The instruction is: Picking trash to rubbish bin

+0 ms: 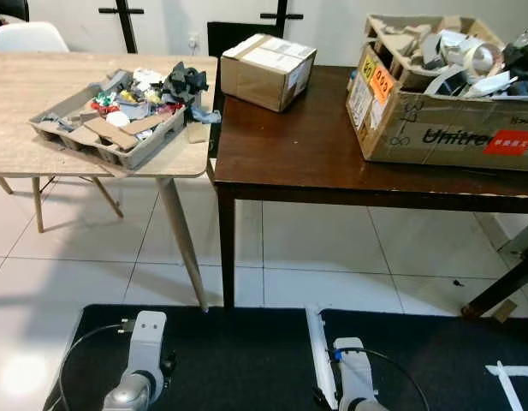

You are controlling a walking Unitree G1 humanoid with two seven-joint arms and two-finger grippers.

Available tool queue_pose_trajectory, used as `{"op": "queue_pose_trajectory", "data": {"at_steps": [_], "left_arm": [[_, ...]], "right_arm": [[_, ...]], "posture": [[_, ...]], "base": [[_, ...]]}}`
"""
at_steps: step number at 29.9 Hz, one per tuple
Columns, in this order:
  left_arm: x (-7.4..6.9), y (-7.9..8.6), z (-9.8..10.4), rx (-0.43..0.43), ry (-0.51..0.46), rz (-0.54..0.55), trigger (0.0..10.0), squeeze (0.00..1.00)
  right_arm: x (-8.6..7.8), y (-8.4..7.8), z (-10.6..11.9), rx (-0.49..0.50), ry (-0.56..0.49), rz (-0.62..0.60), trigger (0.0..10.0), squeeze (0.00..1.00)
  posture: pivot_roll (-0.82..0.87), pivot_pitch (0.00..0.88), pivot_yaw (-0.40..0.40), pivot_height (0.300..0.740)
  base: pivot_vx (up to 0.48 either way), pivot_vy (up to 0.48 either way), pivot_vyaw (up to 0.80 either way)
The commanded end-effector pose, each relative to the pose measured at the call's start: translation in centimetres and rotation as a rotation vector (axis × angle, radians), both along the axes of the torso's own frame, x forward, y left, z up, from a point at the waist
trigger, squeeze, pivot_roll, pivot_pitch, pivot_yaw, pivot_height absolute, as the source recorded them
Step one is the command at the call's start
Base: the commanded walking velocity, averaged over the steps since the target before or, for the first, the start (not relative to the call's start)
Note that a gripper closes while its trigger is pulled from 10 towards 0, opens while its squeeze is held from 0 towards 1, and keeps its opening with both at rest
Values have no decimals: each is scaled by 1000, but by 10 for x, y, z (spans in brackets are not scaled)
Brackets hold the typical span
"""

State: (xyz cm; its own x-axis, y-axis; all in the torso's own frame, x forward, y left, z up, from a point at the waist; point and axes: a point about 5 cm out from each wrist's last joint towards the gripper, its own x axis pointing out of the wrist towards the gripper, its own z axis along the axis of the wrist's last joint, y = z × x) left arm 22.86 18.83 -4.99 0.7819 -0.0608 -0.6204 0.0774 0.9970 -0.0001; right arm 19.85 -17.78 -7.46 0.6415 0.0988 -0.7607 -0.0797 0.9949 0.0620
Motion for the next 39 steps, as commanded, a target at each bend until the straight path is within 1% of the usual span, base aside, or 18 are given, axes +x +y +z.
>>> {"op": "queue_pose_trajectory", "data": {"at_steps": [1,28,34,39], "left_arm": [[-5,0,-4,-9,23,5,10000,0],[-6,1,-4,-13,22,0,10000,0],[-6,1,-4,-12,23,-2,10000,0],[-7,2,-4,-10,25,-4,10000,0]], "right_arm": [[-6,0,-3,4,19,-9,10000,0],[-6,0,-3,8,22,-12,10000,0],[-7,-1,-4,12,27,-28,10000,0],[-9,0,-5,2,41,-22,10000,0]], "posture": [[113,98,-15,740],[114,98,-10,740],[114,97,-9,740],[115,99,-10,740]], "base": [[319,0,0],[309,0,0],[297,0,-797],[282,0,0]]}}
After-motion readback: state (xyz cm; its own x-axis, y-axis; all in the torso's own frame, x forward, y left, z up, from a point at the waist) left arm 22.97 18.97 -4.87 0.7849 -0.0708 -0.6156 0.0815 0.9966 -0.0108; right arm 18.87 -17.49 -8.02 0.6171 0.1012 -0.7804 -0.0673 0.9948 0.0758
